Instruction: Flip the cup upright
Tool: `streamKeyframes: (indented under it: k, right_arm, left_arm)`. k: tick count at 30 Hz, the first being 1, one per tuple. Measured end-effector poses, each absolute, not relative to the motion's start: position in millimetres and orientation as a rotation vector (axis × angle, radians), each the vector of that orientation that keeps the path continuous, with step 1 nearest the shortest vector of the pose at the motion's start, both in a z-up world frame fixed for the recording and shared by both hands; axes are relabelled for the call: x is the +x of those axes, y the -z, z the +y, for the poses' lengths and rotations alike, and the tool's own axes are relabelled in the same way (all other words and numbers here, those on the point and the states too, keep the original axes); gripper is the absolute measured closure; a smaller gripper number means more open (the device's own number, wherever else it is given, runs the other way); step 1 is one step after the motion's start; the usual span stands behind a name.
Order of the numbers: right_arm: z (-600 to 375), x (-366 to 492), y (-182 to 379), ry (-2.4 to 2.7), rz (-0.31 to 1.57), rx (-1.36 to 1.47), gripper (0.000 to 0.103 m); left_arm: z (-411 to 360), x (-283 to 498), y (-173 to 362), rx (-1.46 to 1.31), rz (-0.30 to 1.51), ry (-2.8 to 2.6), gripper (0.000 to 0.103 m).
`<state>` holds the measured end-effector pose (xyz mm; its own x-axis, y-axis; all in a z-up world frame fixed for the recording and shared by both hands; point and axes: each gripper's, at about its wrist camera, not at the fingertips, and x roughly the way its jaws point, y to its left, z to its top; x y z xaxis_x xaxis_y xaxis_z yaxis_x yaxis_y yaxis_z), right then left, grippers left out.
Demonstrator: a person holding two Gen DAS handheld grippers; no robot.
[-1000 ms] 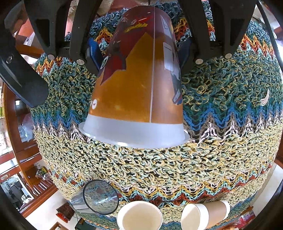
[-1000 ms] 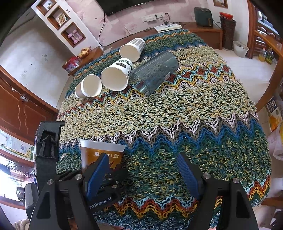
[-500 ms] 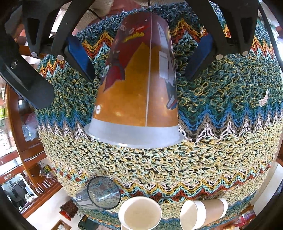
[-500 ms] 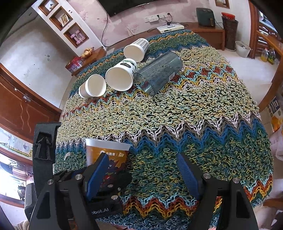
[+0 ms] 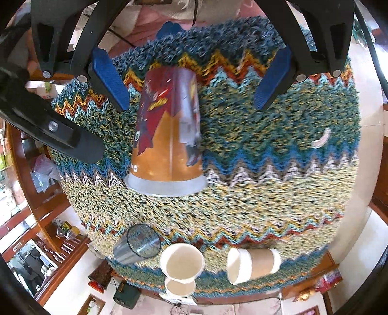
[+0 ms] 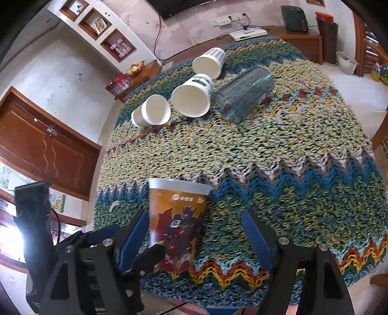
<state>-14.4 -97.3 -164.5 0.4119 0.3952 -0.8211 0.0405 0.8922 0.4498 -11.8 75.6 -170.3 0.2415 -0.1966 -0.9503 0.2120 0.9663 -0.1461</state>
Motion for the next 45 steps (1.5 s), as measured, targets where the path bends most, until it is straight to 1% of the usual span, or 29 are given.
streamKeyframes:
  k: [7, 13, 25, 30, 32, 33, 41, 45]
  right_arm:
    - [-85.1, -9.0, 167.7, -0.264, 1.155, 0.456, 0.023]
    - [-74.7, 3.9, 184.3, -0.274, 1.213, 0.471, 0.023]
    - [-50.4, 37.3, 217.7, -0.339, 1.408, 0.481, 0.023]
    - [-41.7, 46.1, 225.0, -0.364, 1.459, 0.449, 0.024]
    - [-38.8, 47.7, 227.5, -0.370, 1.473, 0.448, 0.027]
    - [-36.7, 49.6, 229.6, -0.368, 1.481, 0.442, 0.031]
    - [-33.3, 52.0, 232.8, -0.401, 1.473, 0.462, 0.032]
    - [-44.5, 44.5, 227.7, -0.418, 1.433, 0.462, 0.032]
  left_arm:
    - [93.6, -26.8, 153.2, 0.011, 1.254, 0.239, 0.001]
    - [109.5, -34.5, 144.5, -0.005, 1.227, 0.211, 0.001]
    - [122.2, -28.8, 152.4, 0.001, 1.227, 0.187, 0.001]
    - [126.2, -24.4, 157.6, -0.007, 1.237, 0.190, 0.001]
    - [128.2, -22.5, 160.3, -0.018, 1.245, 0.189, 0.001]
    - [129.1, -21.8, 161.4, -0.023, 1.248, 0.191, 0.001]
    - [132.3, -17.2, 168.4, -0.034, 1.265, 0.195, 0.001]
    - [133.3, -15.3, 169.8, -0.035, 1.264, 0.191, 0.001]
